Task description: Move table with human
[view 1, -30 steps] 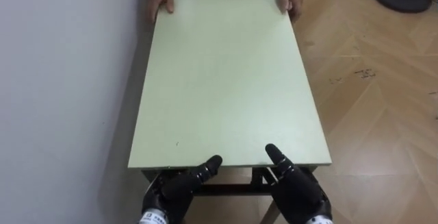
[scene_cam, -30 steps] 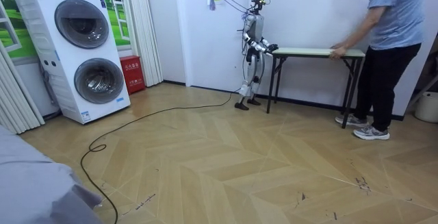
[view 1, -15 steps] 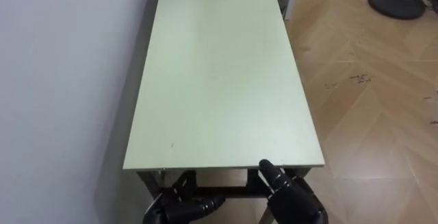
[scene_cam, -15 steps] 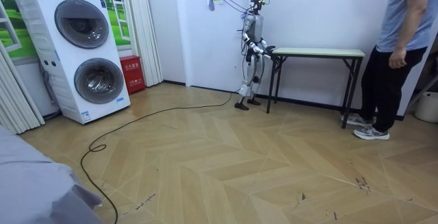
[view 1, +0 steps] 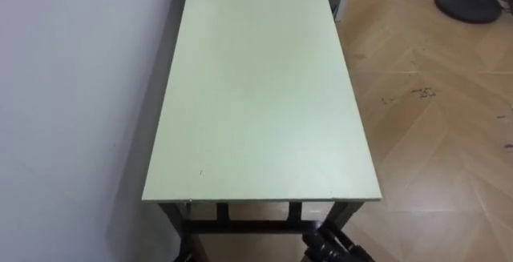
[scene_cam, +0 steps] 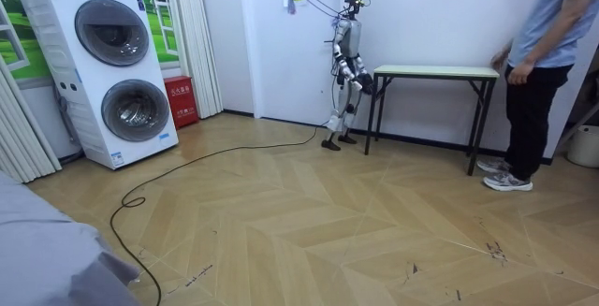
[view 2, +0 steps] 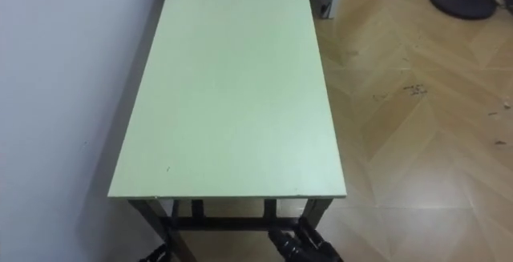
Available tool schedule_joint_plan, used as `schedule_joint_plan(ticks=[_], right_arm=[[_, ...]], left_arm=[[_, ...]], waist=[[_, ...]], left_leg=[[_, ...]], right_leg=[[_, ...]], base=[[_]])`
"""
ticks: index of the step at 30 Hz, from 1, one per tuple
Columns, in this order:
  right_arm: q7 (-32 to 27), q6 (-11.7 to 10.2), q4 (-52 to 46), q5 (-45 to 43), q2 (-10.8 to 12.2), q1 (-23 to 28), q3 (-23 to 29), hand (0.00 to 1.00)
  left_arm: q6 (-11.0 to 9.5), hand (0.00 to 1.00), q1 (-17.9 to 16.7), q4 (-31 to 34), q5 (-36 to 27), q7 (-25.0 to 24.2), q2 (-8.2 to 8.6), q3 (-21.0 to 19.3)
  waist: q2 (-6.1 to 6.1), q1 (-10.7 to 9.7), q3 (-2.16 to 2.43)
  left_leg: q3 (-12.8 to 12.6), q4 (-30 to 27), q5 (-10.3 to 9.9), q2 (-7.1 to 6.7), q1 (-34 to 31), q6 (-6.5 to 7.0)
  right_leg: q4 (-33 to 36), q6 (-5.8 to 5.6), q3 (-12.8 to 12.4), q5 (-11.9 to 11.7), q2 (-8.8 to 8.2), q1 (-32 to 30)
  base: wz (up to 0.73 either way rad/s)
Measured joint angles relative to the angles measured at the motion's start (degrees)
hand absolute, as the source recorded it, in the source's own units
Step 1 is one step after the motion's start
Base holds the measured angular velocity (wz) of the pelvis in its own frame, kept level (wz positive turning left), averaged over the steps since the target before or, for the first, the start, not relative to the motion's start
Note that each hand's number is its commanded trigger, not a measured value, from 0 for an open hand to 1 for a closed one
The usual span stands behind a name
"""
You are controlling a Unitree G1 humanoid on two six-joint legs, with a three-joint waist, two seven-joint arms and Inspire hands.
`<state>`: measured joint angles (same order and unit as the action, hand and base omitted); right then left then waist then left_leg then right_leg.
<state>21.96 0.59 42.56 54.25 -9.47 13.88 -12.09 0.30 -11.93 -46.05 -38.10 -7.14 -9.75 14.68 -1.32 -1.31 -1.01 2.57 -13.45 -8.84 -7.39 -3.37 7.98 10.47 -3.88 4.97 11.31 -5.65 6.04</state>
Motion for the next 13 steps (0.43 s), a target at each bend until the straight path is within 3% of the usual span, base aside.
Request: schedule_joint_plan(ticks=[4, 8, 13], right_arm=[[-1.48, -0.64, 6.85, -8.06, -0.28, -0.68, 1.07, 0.00], [-5.78, -1.52, 14.54, -15.59, -0.39, -2.40, 4.71, 0.00], [-10.23, -1.32, 20.44, -20.86, 0.30, -2.27, 4.97, 0.00]], left_arm=[[-0.74, 0.00, -0.13, -2.60, 1.21, 0.12, -0.53, -0.98], [-1.57, 0.00, -0.17, -8.25, 3.12, 0.52, -0.09, -3.47], [-1.57, 0.00, -1.74, -10.30, 6.61, 2.50, 0.90, -6.09]], waist=[[-0.23, 0.06, 0.05], [-0.09, 0.12, 0.22], [-0.07, 0.30, 0.22]], left_leg=[[0.05, -0.07, -0.01, 0.00, -0.02, 0.00], [0.06, -0.09, -0.01, -0.01, 0.09, 0.00], [-0.30, 0.48, 0.01, 0.10, 0.21, -0.10]], right_leg=[[0.08, 0.01, -0.40, -0.01, 0.01, -0.05], [0.12, 0.08, -0.05, -0.05, -0.01, 0.00], [-0.04, 0.08, -0.31, -0.05, 0.00, -0.01]], base=[[0.00], [0.00], [-0.04]])
